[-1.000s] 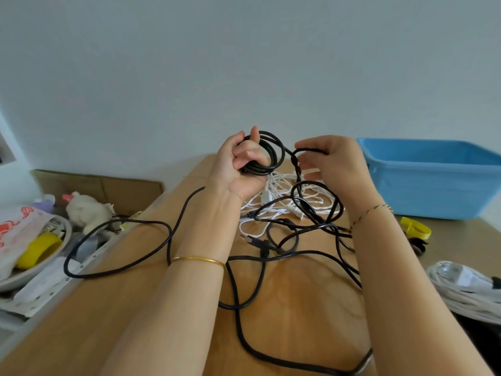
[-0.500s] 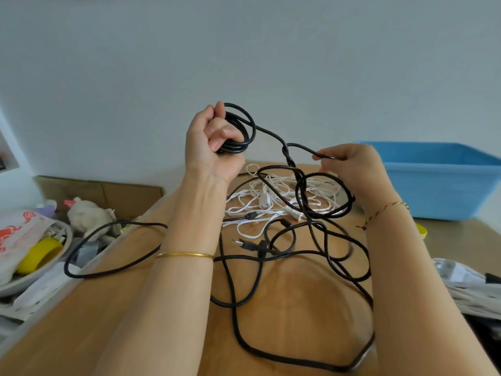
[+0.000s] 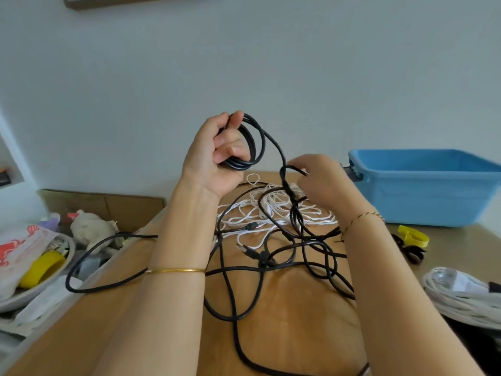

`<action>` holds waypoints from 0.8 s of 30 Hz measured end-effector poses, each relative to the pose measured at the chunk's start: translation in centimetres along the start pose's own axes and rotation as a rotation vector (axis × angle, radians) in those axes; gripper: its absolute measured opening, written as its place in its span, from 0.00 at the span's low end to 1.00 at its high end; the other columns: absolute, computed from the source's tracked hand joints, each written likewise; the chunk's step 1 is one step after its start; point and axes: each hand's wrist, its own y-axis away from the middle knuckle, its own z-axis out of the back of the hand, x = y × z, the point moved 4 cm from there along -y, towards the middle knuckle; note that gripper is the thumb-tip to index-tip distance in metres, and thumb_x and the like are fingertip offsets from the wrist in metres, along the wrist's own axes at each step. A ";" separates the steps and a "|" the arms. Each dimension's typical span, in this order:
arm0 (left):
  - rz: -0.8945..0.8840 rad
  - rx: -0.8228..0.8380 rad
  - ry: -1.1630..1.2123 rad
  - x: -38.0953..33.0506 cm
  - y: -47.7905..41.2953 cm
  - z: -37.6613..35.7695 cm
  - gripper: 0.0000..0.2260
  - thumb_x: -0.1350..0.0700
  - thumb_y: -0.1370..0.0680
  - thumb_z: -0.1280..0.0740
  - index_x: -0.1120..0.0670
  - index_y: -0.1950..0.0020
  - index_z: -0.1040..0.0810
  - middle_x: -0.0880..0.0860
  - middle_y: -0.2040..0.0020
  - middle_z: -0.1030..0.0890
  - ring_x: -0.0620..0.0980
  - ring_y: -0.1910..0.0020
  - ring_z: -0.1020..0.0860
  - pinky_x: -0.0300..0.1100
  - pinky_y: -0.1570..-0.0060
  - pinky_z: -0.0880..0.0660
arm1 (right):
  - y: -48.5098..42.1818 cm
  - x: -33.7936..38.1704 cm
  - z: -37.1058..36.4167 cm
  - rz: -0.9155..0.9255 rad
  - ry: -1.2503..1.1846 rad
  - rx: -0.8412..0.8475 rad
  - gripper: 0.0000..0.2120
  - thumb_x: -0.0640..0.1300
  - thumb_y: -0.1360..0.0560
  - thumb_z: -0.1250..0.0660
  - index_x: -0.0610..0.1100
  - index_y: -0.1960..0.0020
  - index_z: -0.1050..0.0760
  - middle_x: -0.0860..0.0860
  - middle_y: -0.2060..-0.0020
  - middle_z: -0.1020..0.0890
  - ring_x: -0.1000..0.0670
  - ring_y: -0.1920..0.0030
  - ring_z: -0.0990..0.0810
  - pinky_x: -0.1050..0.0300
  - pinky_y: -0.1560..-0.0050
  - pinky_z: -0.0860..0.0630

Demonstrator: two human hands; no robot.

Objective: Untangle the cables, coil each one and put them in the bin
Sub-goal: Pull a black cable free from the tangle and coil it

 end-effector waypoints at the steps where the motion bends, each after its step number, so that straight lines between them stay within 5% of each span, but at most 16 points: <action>1: 0.026 0.012 -0.016 0.1 0.1 0.0 0.17 0.56 0.18 0.43 0.59 0.63 0.22 0.46 0.81 0.40 0.43 0.85 0.41 0.28 0.81 0.38 | 0.0 0.9 0.0 0.033 -0.064 -0.018 0.22 0.32 0.26 0.44 0.46 0.36 0.26 0.47 0.43 0.21 0.44 0.44 0.23 0.50 0.44 0.24; 5: 0.107 0.053 -0.005 0.2 0.3 0.0 0.14 0.55 0.19 0.43 0.59 0.58 0.23 0.45 0.82 0.39 0.43 0.86 0.40 0.28 0.81 0.37 | 0.3 2.3 -0.3 0.072 -0.420 -0.010 0.12 0.37 0.24 0.42 0.44 0.44 0.24 0.52 0.58 0.18 0.53 0.61 0.23 0.63 0.61 0.26; 7: 0.142 0.100 0.100 0.2 0.5 0.1 0.14 0.56 0.19 0.43 0.61 0.56 0.22 0.45 0.81 0.38 0.43 0.85 0.39 0.30 0.80 0.32 | 0.5 2.4 -0.4 0.085 -0.494 -0.019 0.08 0.39 0.23 0.41 0.43 0.50 0.24 0.51 0.68 0.20 0.50 0.67 0.22 0.61 0.63 0.25; 10: 0.089 0.180 0.261 -0.1 0.3 0.2 0.14 0.57 0.19 0.43 0.68 0.47 0.24 0.48 0.77 0.34 0.43 0.82 0.36 0.39 0.63 0.20 | 0.6 2.6 -0.6 0.120 -0.501 0.027 0.08 0.38 0.23 0.41 0.43 0.54 0.24 0.50 0.72 0.22 0.39 0.60 0.20 0.48 0.54 0.23; 12: 0.009 0.210 0.316 -0.6 0.1 0.1 0.16 0.59 0.18 0.45 0.71 0.39 0.30 0.51 0.72 0.29 0.44 0.79 0.32 0.50 0.48 0.21 | 0.7 2.8 -0.8 0.124 -0.462 0.115 0.07 0.36 0.25 0.40 0.43 0.52 0.24 0.50 0.70 0.21 0.44 0.62 0.22 0.52 0.56 0.25; 14: -0.071 0.186 0.312 -0.7 -0.1 -0.1 0.16 0.59 0.17 0.46 0.68 0.34 0.35 0.55 0.67 0.24 0.44 0.76 0.29 0.56 0.46 0.25 | 0.9 3.1 -0.8 0.107 -0.438 0.207 0.09 0.34 0.27 0.38 0.42 0.50 0.24 0.50 0.69 0.21 0.53 0.64 0.23 0.59 0.59 0.28; 19: -0.401 0.041 -0.103 -1.1 -0.5 0.2 0.06 0.60 0.17 0.44 0.58 0.51 0.29 0.54 0.57 0.17 0.41 0.70 0.25 0.52 0.39 0.27 | 1.9 3.8 -0.6 0.101 -0.480 0.381 0.12 0.31 0.28 0.38 0.40 0.47 0.24 0.43 0.58 0.20 0.47 0.59 0.19 0.51 0.49 0.21; 24: -0.688 -0.106 -0.517 -2.8 0.4 1.2 0.05 0.60 0.19 0.39 0.58 0.47 0.24 0.53 0.38 0.22 0.44 0.57 0.19 0.48 0.37 0.26 | 2.8 4.3 -0.3 0.138 -0.555 0.529 0.13 0.32 0.24 0.42 0.36 0.42 0.24 0.44 0.60 0.19 0.47 0.59 0.20 0.49 0.48 0.22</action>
